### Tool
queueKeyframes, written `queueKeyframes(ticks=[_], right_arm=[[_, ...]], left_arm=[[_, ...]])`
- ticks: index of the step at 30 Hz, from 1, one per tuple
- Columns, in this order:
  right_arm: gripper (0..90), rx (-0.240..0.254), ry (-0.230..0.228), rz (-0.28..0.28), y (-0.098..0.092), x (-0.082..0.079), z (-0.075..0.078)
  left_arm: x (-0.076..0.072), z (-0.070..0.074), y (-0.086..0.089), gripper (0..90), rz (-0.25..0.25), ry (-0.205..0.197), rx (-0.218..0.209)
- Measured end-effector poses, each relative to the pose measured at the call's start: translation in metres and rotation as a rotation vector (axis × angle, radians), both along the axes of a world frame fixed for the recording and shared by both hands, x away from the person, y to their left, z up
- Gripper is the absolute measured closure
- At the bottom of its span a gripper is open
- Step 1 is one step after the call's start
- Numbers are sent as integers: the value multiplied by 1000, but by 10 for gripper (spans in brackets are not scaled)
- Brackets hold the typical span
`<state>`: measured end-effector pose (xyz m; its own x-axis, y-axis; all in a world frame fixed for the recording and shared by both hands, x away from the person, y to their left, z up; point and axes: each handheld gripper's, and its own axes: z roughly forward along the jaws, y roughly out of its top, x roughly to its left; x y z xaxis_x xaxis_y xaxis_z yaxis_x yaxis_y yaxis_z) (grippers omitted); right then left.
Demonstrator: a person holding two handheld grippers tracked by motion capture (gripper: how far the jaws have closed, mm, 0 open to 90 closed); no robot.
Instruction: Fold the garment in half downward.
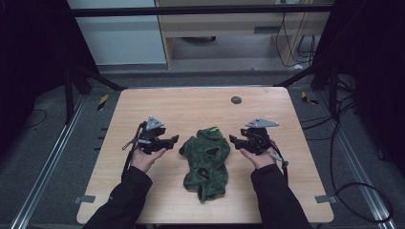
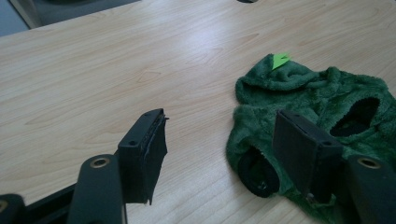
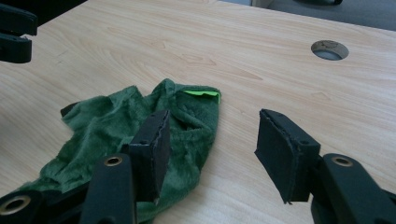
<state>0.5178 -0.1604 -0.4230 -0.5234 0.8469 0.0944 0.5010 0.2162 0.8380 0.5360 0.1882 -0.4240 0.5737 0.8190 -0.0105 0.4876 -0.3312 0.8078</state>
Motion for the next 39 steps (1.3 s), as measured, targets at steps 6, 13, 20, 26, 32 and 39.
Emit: queueKeyframes(ticks=[6, 13, 20, 26, 32, 39], right_arm=[[455, -3, 20, -14, 5, 14, -4], [467, -13, 35, -20, 7, 23, -13], [486, -20, 47, -25, 8, 29, -20], [505, -33, 65, -19, 14, 35, -29], [525, -40, 82, -14, 17, 40, -37], [543, -55, 98, -1, 21, 43, -44]], left_arm=[[10, -1, -9, 348, -7, 8, 7], [19, -6, -17, 362, -18, 20, 8], [27, -10, -24, 386, -25, 24, 4], [34, -22, -31, 399, -36, 50, 17], [40, -30, -33, 415, -42, 73, 24], [44, -39, -42, 434, -71, 98, 42]])
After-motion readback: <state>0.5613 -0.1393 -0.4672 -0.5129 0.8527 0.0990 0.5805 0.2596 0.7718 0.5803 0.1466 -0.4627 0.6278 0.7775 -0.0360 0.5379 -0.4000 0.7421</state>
